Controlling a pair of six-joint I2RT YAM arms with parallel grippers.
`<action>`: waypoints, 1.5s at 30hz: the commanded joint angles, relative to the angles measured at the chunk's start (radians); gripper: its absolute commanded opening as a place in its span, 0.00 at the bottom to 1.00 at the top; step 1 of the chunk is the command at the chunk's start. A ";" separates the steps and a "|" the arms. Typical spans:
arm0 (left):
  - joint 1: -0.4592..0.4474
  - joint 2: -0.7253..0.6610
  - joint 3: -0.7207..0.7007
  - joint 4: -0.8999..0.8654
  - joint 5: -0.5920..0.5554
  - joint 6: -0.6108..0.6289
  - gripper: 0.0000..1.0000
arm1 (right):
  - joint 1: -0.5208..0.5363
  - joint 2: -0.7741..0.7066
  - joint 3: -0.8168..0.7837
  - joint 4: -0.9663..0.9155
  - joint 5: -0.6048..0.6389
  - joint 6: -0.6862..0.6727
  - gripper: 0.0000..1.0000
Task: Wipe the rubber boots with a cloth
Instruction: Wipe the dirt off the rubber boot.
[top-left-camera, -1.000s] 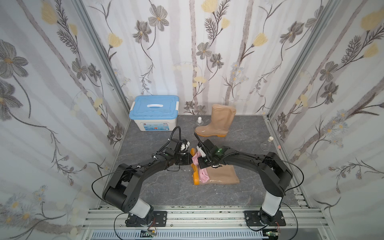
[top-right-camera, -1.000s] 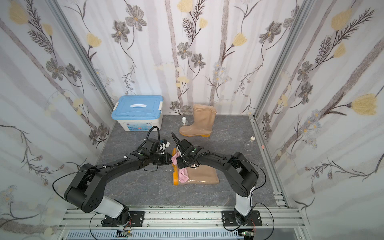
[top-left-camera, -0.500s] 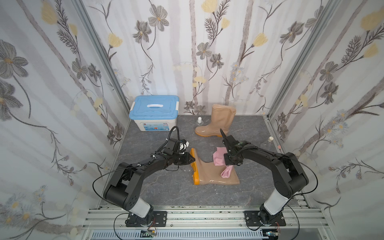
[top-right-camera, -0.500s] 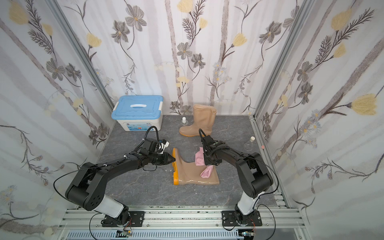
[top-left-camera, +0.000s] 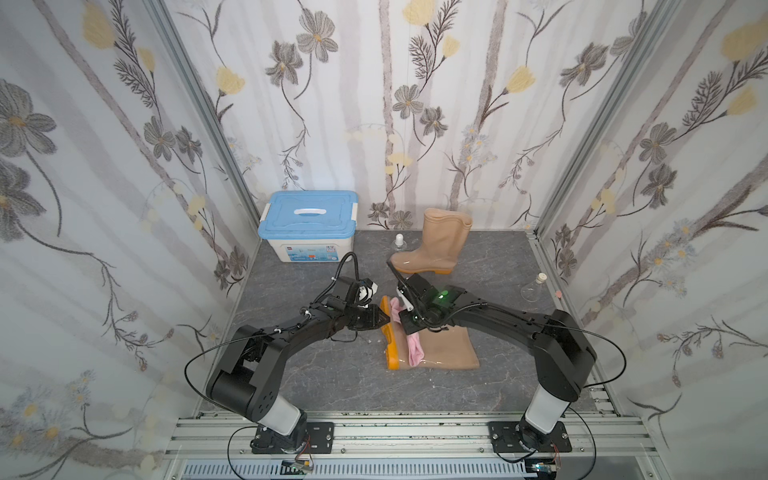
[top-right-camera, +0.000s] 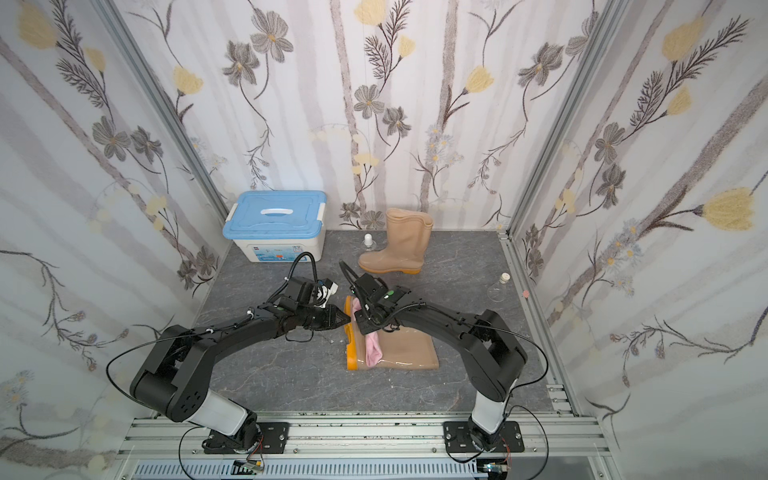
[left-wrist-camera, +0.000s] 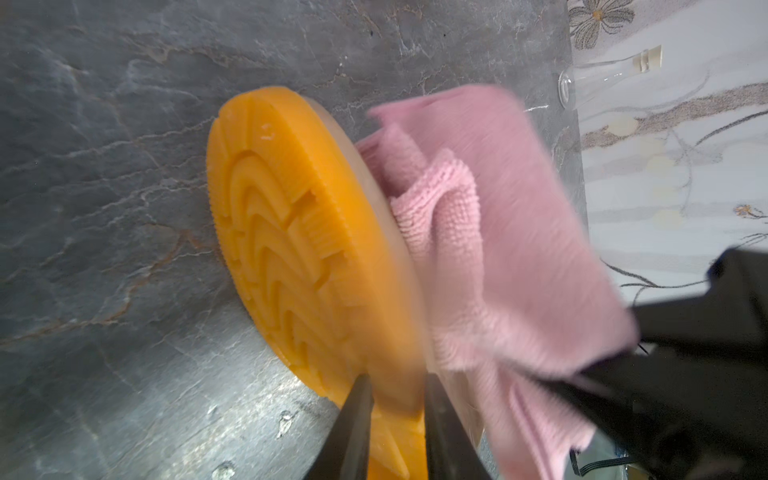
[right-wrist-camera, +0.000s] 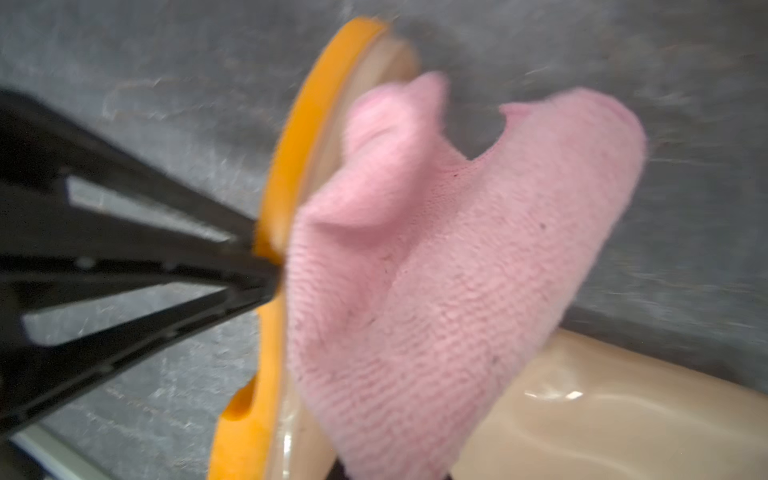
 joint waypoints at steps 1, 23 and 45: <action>0.003 0.013 -0.004 -0.055 -0.071 0.013 0.25 | 0.036 0.042 0.002 0.001 -0.049 0.031 0.00; 0.005 0.018 0.006 -0.047 -0.047 0.010 0.26 | -0.210 -0.296 -0.276 -0.088 0.061 0.092 0.00; 0.006 0.026 0.014 -0.046 -0.033 0.010 0.27 | -0.323 -0.402 -0.555 -0.201 0.146 0.240 0.00</action>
